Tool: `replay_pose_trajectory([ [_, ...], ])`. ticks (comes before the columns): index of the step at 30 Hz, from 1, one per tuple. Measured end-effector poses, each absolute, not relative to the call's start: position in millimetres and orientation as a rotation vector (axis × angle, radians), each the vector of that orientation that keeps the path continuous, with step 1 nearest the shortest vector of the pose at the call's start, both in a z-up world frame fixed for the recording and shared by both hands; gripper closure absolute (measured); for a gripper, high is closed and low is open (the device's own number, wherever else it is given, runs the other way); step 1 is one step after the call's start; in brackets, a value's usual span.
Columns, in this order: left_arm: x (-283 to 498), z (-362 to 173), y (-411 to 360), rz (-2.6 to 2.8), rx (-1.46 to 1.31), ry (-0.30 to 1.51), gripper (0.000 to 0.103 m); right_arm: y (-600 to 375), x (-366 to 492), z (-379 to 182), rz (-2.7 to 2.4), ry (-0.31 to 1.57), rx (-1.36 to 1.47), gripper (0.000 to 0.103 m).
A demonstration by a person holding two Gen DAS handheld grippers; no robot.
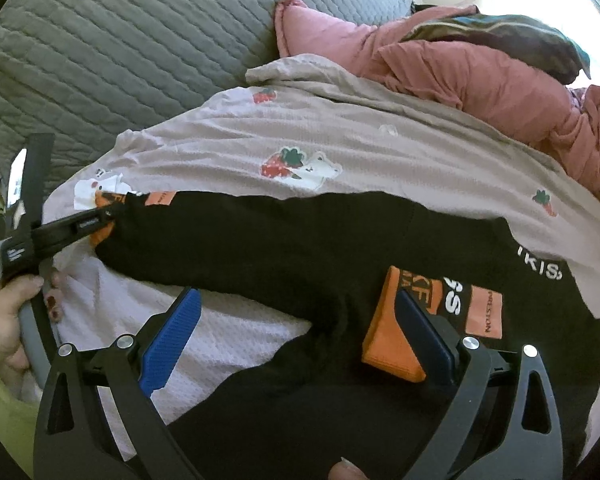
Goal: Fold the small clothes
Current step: 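Close the left gripper on the orange cuff and lift it, then fold the sleeve across the shirt body with the left gripper and release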
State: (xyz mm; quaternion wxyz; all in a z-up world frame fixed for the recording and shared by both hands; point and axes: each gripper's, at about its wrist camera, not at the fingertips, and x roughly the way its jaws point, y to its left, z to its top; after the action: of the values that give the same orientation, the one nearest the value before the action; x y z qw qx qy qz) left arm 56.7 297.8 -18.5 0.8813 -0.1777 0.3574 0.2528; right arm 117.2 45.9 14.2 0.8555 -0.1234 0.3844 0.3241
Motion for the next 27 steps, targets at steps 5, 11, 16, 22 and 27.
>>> replay_pose_trajectory([
  [5,46.4,-2.5,280.1,0.404,-0.377,0.641,0.097,29.2,117.1,11.2,0.670,0.815,-0.232,0.006],
  [11,46.9,15.7,245.7,0.289,-0.375,0.592,0.097,-4.7,124.7,10.4,0.628,0.827,-0.172,0.006],
  [16,55.4,31.9,212.1,0.183,-0.384,0.583,0.097,-34.9,127.6,17.6,0.604,0.811,-0.118,0.006],
  [22,68.4,52.7,165.5,0.054,-0.353,0.582,0.097,-77.4,132.1,26.4,0.563,0.790,-0.047,0.007],
  [27,78.7,63.6,130.5,-0.008,-0.308,0.593,0.097,-115.7,134.5,30.8,0.521,0.775,0.011,0.007],
])
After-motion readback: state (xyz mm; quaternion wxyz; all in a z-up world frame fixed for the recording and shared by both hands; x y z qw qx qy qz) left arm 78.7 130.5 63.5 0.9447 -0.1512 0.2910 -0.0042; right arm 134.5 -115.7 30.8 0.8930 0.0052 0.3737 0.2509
